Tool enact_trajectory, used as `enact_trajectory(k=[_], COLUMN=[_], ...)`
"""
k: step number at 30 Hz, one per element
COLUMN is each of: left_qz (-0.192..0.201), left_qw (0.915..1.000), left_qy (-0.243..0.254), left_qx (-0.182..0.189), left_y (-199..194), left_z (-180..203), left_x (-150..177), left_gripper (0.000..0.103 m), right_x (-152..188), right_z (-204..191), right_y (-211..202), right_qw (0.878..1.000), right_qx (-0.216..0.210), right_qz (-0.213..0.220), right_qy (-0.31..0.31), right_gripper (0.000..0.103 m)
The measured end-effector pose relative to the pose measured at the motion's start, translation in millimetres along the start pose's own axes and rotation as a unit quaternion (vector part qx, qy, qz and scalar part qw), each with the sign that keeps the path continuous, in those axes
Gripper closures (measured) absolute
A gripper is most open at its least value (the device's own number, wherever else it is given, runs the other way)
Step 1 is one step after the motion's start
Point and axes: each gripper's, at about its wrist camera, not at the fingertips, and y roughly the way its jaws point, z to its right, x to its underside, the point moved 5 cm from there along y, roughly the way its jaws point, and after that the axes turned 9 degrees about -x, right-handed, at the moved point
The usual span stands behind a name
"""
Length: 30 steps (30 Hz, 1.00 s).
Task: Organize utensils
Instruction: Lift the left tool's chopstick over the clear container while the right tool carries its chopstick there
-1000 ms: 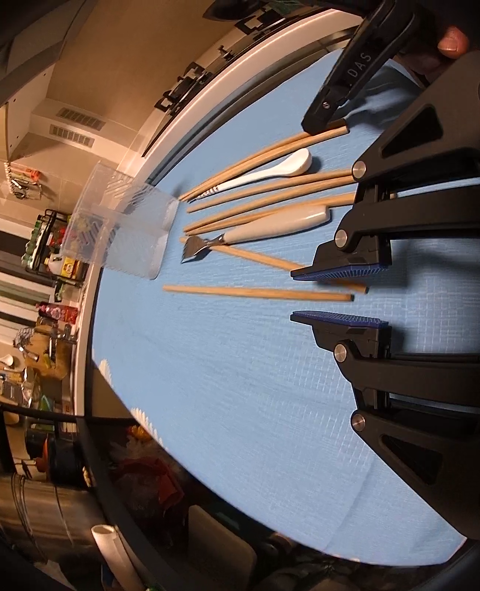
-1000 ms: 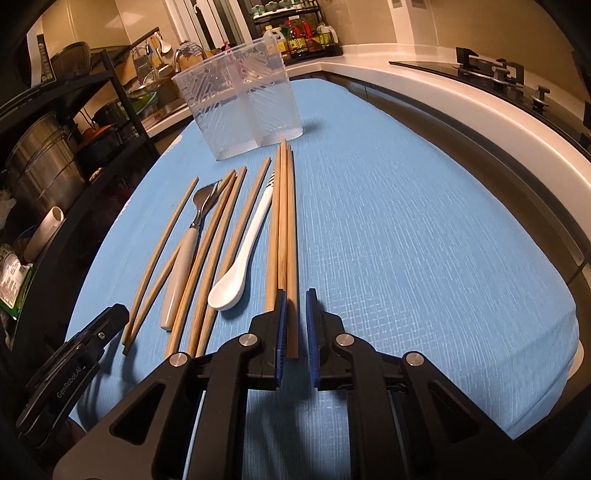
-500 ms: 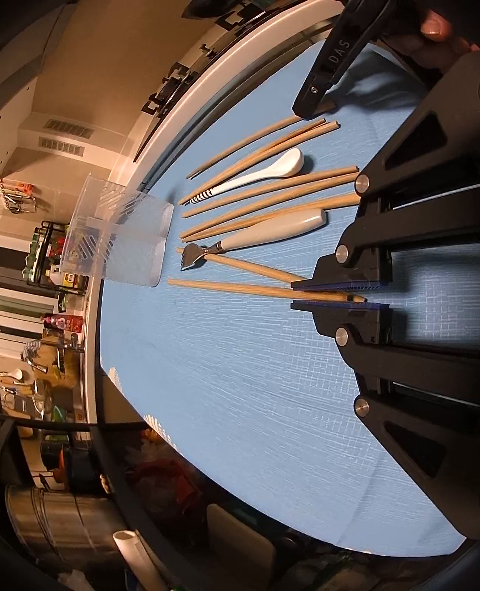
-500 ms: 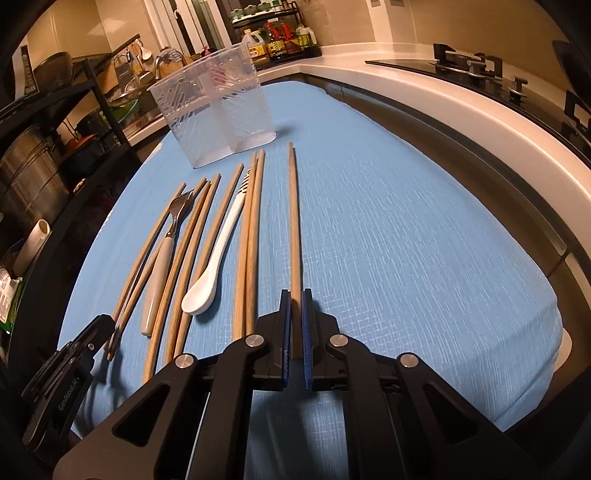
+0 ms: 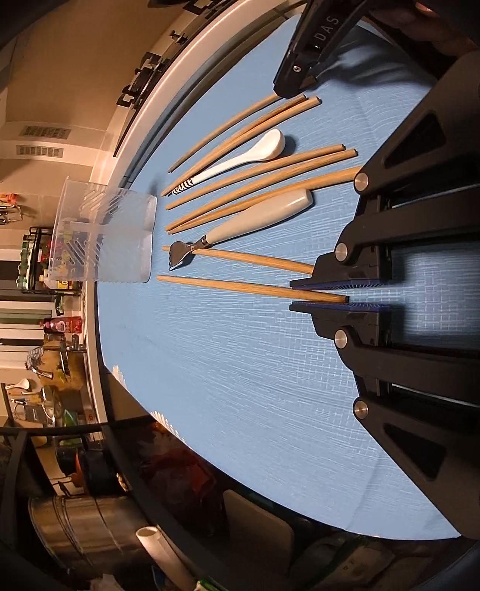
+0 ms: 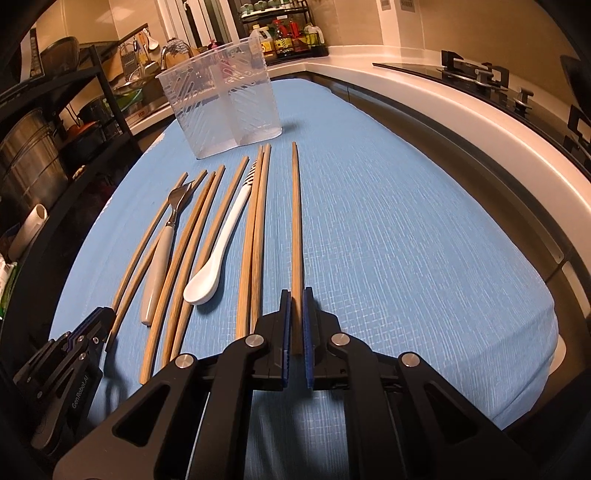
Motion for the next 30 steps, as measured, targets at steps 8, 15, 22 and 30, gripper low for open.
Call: enact_trajectory(k=[8,15,22,30], left_qz=[0.059,0.092,0.108,0.137], left_qw=[0.9981,0.9955,0.9937,0.9902], left_qy=[-0.011,-0.017,-0.028,-0.026], left_qx=[0.013,0.011,0.008,0.009], left_y=[-27.7,-48.4,-58.1,-81.1], left_z=[-2.0,-5.5,-10.9,-12.0], left_x=[-14.2,-22.5,-29.8,-51.7], left_gripper=[0.098,0.098,0.098,0.098], right_x=[-11.2,-13.1,-14.9,-40.0], right_z=[-16.0,-17.5,-16.9,-28.1], right_y=[-21.2,-33.0,-42.1,-76.9], right_qw=[0.998,0.997,0.998,0.994], right_qx=[0.005,0.006,0.006,0.007], right_qz=[0.044,0.037,0.036,0.080], right_qy=[-0.046,-0.060,-0.059,-0.078], right_gripper=[0.097,0.097,0.097,0.097])
